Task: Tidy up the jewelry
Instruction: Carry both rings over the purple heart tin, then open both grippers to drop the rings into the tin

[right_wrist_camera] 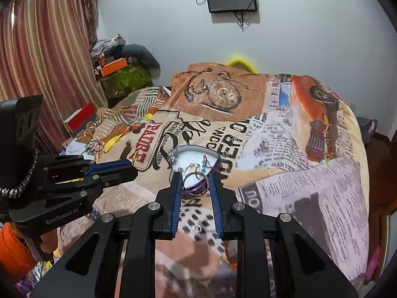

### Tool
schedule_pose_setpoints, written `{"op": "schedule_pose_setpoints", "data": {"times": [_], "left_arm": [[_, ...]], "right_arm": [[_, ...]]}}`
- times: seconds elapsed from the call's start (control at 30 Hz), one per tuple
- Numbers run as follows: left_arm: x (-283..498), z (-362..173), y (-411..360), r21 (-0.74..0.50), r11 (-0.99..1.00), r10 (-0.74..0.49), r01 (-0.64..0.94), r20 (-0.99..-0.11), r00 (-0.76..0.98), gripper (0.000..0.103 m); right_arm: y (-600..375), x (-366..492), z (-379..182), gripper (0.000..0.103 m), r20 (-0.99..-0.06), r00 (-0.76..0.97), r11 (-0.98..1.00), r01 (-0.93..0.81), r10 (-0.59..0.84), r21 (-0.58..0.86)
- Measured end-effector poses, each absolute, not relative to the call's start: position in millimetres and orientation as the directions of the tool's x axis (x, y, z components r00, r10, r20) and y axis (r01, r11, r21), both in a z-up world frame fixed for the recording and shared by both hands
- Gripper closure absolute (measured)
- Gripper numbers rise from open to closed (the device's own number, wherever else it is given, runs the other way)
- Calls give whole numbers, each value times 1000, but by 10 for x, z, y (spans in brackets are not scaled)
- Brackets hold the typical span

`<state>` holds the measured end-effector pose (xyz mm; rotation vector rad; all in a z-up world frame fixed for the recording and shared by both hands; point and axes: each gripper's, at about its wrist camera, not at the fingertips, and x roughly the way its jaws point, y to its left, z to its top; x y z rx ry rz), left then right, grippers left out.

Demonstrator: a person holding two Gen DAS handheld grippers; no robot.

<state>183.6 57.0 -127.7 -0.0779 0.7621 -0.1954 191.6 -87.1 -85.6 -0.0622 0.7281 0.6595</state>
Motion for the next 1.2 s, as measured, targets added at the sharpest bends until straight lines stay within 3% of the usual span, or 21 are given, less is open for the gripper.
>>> {"op": "schedule_pose_setpoints", "data": {"times": [1.2], "left_arm": [[2829,-1897,773,-137,980,-199,147,-772,604,96]], "right_arm": [[-309,2779,-1232,83,-730,458,787,-590,508,177]]}}
